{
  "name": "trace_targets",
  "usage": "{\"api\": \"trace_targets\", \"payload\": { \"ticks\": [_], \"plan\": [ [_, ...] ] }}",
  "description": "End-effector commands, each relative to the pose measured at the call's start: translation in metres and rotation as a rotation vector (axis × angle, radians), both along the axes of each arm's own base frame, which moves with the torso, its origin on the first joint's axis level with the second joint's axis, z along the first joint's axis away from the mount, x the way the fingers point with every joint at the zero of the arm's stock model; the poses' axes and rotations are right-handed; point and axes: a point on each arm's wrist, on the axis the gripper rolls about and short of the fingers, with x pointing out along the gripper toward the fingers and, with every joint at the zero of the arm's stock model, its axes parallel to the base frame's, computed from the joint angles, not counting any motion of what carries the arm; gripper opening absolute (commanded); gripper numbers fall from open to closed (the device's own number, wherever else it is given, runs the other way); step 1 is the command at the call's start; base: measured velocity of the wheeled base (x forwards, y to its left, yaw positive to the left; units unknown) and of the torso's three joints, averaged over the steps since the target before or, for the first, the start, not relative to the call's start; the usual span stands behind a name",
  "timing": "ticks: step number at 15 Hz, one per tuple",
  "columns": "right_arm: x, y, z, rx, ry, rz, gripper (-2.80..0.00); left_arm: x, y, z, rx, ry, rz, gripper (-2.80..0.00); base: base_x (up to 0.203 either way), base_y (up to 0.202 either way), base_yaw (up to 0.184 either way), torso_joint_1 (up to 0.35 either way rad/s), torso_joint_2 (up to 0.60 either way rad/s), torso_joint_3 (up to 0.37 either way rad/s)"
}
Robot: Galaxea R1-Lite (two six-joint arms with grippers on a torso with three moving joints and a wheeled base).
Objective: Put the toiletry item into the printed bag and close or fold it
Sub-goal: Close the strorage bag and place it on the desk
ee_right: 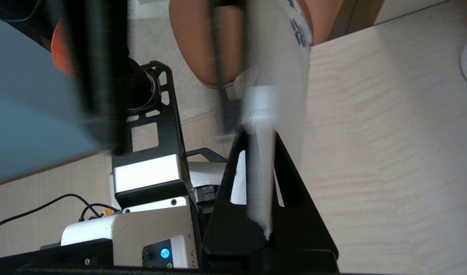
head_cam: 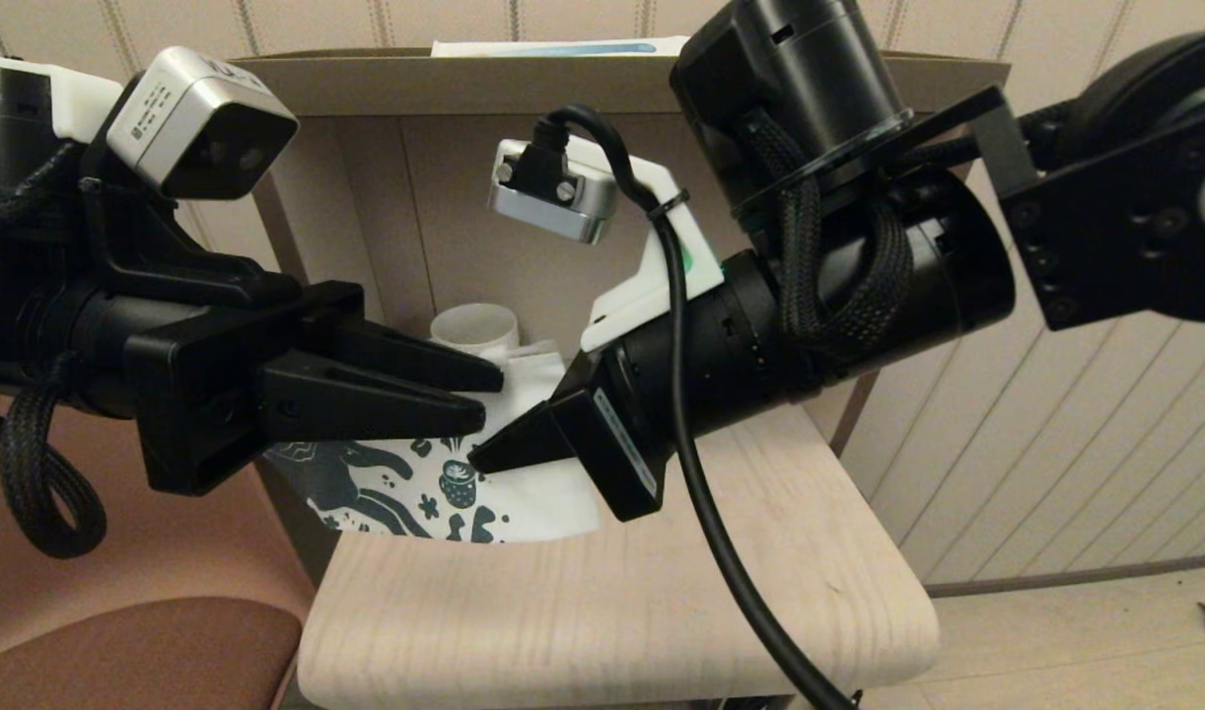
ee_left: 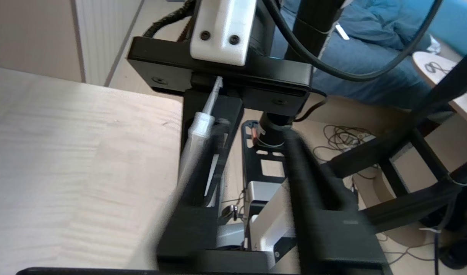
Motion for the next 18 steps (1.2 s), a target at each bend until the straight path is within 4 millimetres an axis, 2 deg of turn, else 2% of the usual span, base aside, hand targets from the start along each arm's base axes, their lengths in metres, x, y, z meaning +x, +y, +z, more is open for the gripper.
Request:
{"api": "trace_targets", "payload": {
  "ticks": [1, 5, 9, 12, 18],
  "plan": [
    [-0.001, 0.0, -0.001, -0.003, 0.004, 0.006, -2.8, 0.001, 0.0, 0.0, -0.002, -0.003, -0.003, 0.0, 0.0, 0.0, 0.0, 0.0, 0.0, 0.0],
    [-0.003, 0.0, -0.001, -0.006, 0.005, 0.01, -2.8, 0.0, 0.001, 0.004, -0.014, -0.029, 0.004, 0.0, 0.0, 0.0, 0.0, 0.0, 0.0, 0.0],
    [-0.005, 0.0, -0.003, -0.012, 0.009, 0.014, -2.8, 0.003, 0.016, 0.012, -0.03, -0.061, 0.06, 0.0, 0.0, 0.0, 0.0, 0.0, 0.0, 0.0],
    [-0.012, 0.002, -0.003, -0.016, 0.011, 0.033, -2.8, 0.004, 0.016, 0.012, -0.03, -0.065, 0.066, 0.0, 0.0, 0.0, 0.0, 0.0, 0.0, 0.0],
    [-0.01, 0.004, -0.002, -0.007, 0.007, 0.034, -2.8, 0.007, 0.013, 0.007, -0.02, -0.038, 0.055, 0.0, 0.0, 0.0, 0.0, 0.0, 0.0, 0.0]
  ]
}}
